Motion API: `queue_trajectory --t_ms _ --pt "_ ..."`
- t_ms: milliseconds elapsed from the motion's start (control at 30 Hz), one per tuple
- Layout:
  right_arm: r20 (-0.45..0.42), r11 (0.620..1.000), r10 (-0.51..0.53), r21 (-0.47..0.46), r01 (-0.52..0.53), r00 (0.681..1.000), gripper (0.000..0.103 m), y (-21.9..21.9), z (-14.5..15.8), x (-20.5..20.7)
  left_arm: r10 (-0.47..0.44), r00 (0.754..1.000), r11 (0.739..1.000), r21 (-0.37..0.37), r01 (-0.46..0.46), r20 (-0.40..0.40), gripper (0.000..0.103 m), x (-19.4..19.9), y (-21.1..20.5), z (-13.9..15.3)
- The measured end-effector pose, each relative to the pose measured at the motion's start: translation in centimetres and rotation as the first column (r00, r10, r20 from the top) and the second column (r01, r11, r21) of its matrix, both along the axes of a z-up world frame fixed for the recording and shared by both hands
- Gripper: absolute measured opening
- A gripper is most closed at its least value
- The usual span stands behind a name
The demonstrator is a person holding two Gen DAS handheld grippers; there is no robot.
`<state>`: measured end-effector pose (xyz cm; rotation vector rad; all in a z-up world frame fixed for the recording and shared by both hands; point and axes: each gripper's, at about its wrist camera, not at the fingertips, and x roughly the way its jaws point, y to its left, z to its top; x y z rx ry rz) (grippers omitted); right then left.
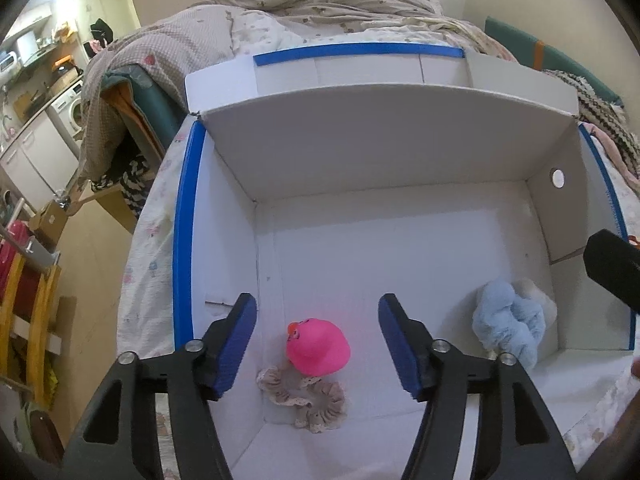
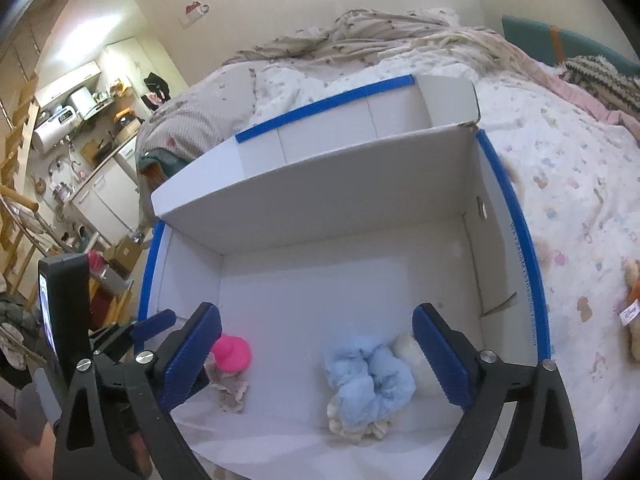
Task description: Organize soft objects
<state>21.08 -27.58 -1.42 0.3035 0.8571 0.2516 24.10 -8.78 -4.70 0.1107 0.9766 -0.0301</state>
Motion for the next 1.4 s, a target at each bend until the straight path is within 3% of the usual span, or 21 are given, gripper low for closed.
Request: queue_trajectory --t_ms 267,733,1400 --pt "0.032 0.999 -0.023 -0.045 0.024 0.999 0.103 0.0 0.2 -0.1 0.031 0.999 0.999 -0.022 -0.030 0.022 0.069 -0.1 0.6 0.7" --pt "0.030 0.999 -0.034 -0.027 0.034 0.999 0.103 -0.4 0.6 -1.0 0.020 0.999 0.999 -0.026 -0.018 0.047 0.069 -1.5 1.1 2.1" --pt "0.015 1.000 -0.014 -0.021 0.014 1.000 0.103 -0.9 1.7 -6.1 0.048 0.998 0.998 -0.041 -0.047 0.033 0.069 -6.3 3.1 4.6"
